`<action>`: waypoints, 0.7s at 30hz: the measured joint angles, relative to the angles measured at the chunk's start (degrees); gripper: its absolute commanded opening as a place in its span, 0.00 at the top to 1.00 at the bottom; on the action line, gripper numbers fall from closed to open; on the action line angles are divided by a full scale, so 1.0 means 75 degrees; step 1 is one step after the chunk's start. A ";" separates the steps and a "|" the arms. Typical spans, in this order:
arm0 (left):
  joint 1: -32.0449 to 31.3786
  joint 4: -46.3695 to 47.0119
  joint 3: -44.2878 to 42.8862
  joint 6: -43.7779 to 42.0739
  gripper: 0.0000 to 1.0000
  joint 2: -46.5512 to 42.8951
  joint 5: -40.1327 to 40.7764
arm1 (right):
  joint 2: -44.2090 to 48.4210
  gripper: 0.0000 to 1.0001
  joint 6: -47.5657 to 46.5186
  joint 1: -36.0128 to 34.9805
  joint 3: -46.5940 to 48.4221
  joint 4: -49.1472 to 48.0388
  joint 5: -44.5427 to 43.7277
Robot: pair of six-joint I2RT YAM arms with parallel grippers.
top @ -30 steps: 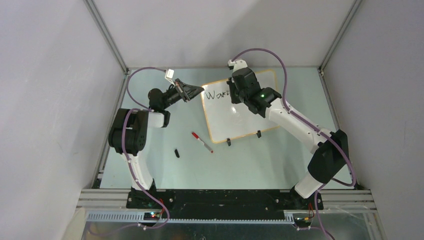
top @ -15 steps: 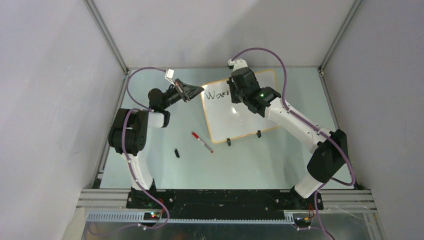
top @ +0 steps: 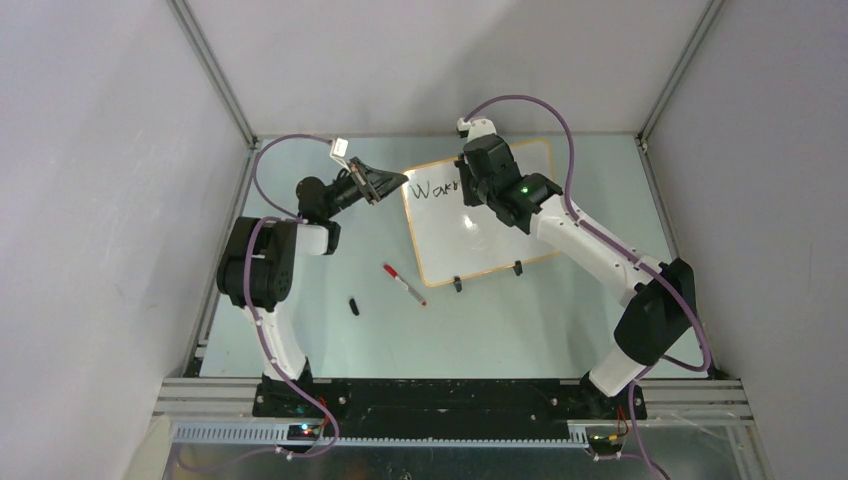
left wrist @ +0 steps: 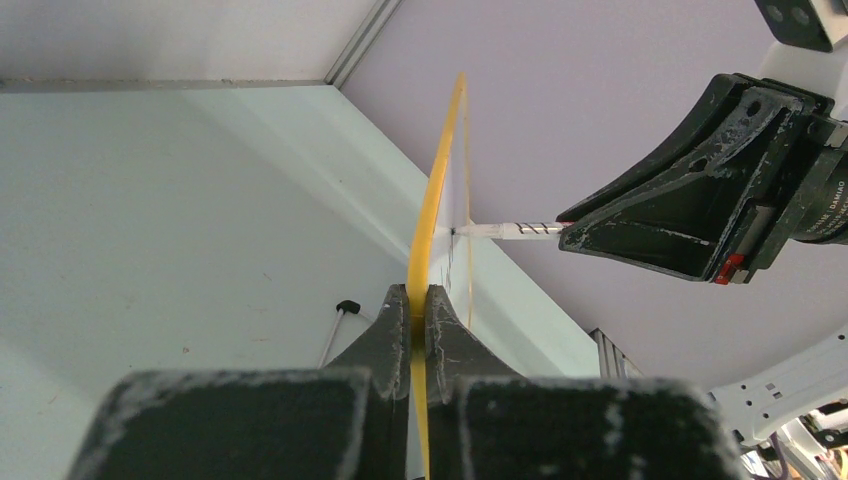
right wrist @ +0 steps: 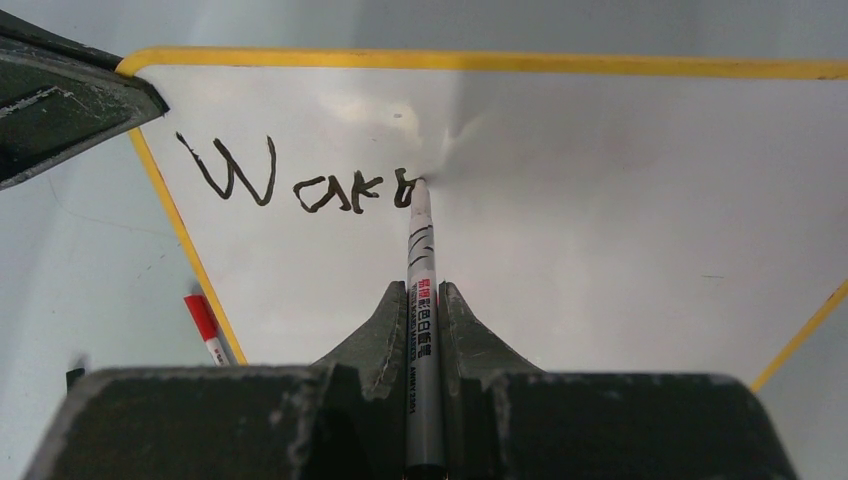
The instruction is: Write a sentence on the whiteboard
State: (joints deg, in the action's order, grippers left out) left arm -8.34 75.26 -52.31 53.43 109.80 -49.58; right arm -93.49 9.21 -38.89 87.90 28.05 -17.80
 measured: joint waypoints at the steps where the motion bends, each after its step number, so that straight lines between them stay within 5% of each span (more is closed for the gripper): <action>1: 0.0000 0.0000 0.0000 0.0000 1.00 0.0000 0.0003 | 0.0000 1.00 0.0000 0.0000 0.0000 0.0000 0.0003; 21: 0.0000 0.0000 0.0000 0.0003 1.00 0.0000 0.0000 | 0.0154 1.00 0.0029 -0.0041 -0.0309 0.0012 -0.0122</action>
State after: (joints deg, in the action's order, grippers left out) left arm -8.34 75.26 -52.31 53.45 109.80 -49.58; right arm -92.33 9.43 -39.20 85.58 28.14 -18.72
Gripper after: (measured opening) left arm 0.022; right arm 0.139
